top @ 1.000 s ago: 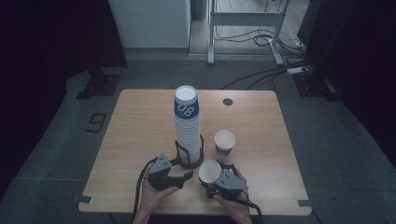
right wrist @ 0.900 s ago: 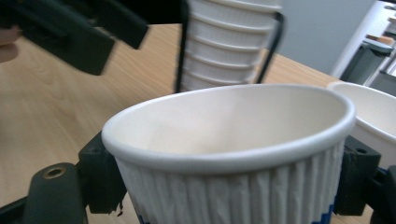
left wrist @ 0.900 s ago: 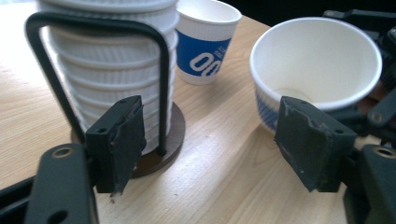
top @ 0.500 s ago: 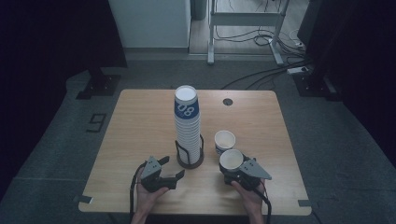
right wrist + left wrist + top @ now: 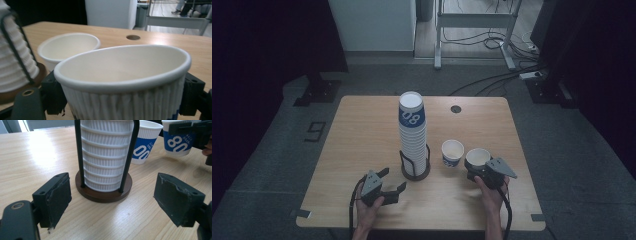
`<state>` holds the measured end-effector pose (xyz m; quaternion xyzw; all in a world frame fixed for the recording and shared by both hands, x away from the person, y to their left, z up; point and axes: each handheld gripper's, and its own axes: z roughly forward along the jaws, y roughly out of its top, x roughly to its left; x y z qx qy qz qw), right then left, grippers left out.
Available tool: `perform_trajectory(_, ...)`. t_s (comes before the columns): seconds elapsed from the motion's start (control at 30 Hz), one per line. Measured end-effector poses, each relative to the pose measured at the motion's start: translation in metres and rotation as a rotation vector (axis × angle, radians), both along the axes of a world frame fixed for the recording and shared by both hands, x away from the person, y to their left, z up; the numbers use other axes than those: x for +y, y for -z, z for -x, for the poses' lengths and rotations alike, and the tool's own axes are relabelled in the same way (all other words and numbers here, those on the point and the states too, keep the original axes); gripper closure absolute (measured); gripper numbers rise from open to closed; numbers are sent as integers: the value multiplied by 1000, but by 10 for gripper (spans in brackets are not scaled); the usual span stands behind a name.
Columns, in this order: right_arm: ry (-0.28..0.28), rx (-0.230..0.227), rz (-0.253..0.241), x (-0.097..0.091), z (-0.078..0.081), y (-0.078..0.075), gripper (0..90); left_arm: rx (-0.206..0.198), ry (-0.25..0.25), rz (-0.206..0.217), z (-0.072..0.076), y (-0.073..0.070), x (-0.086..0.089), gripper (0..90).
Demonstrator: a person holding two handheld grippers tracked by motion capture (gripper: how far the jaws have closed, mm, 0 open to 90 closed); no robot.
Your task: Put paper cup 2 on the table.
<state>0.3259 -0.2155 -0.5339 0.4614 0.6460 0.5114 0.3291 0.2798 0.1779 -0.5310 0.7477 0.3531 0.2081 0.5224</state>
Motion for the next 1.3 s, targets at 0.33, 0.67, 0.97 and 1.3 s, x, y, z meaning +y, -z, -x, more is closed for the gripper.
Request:
perform_trajectory(0.33,9,24,1,-1,-7,12,164,-30,-40,-4,3,5,-4,141)
perform_trajectory(0.67,28,36,30,-2,-9,13,179,-35,-52,-13,3,11,-3,141)
perform_trajectory(0.97,39,104,83,0,-6,15,150,-39,-46,-8,3,12,-3,141)
perform_trajectory(1.3,87,158,102,-1,3,15,132,-42,-50,-9,5,11,-4,141)
